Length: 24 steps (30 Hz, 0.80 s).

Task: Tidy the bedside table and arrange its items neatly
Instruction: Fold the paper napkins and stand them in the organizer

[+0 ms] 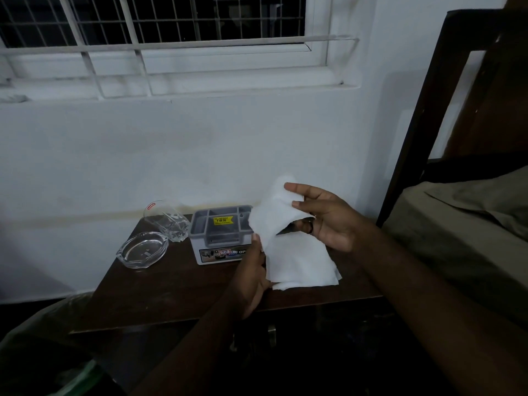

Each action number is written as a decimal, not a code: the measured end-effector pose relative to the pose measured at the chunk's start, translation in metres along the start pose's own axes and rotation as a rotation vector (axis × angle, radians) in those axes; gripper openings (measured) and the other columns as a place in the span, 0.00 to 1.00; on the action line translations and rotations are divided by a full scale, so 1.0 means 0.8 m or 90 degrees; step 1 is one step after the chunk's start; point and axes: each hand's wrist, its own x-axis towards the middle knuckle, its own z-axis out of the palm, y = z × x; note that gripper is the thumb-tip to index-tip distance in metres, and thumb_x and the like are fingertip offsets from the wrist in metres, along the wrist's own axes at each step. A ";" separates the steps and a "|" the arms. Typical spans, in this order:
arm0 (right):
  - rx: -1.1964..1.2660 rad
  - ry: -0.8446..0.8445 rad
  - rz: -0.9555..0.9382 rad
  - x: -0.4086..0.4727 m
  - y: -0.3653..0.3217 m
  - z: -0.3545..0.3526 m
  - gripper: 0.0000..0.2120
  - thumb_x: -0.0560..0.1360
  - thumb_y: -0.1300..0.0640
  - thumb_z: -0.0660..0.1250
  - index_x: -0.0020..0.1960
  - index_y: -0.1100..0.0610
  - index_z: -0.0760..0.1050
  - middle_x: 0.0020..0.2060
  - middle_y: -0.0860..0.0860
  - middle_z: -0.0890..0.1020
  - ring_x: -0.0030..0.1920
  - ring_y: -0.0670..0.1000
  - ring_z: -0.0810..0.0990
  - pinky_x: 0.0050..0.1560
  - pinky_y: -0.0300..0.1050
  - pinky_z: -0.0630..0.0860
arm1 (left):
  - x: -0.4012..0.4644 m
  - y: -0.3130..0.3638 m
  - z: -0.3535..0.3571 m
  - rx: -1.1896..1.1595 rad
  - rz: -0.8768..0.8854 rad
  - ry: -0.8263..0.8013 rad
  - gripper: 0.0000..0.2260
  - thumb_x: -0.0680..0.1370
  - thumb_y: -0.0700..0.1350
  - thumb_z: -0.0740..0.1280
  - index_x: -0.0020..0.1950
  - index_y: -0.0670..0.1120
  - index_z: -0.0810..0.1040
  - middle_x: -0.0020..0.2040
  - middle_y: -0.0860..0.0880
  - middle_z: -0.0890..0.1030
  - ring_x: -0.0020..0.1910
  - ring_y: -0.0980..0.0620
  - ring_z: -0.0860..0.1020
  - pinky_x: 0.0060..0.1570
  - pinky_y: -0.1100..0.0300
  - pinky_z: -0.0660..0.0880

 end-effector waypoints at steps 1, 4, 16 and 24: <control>0.000 -0.001 0.004 0.000 0.002 0.000 0.17 0.76 0.69 0.65 0.63 0.58 0.78 0.54 0.54 0.83 0.47 0.51 0.82 0.39 0.42 0.82 | 0.000 0.001 0.000 -0.003 0.002 -0.002 0.23 0.80 0.61 0.52 0.62 0.50 0.79 0.62 0.45 0.81 0.61 0.47 0.79 0.60 0.45 0.75; -0.099 0.017 0.054 0.001 0.008 -0.007 0.17 0.76 0.68 0.66 0.63 0.56 0.78 0.53 0.55 0.83 0.45 0.51 0.84 0.36 0.41 0.81 | 0.000 0.000 0.000 -0.017 0.003 -0.010 0.25 0.80 0.61 0.52 0.66 0.48 0.75 0.63 0.45 0.80 0.62 0.46 0.78 0.62 0.44 0.74; -0.418 0.053 0.236 -0.005 0.029 -0.065 0.20 0.73 0.70 0.70 0.62 0.56 0.77 0.59 0.57 0.80 0.55 0.57 0.81 0.39 0.45 0.81 | 0.007 -0.011 -0.008 0.033 -0.012 -0.027 0.18 0.83 0.50 0.56 0.70 0.44 0.71 0.64 0.43 0.79 0.64 0.44 0.77 0.63 0.44 0.74; -0.494 0.042 0.263 -0.006 0.024 -0.070 0.23 0.71 0.69 0.71 0.64 0.55 0.76 0.60 0.56 0.78 0.55 0.58 0.80 0.37 0.44 0.81 | 0.015 -0.019 -0.016 0.114 0.030 -0.022 0.20 0.80 0.34 0.62 0.71 0.43 0.68 0.64 0.44 0.79 0.63 0.43 0.77 0.63 0.42 0.73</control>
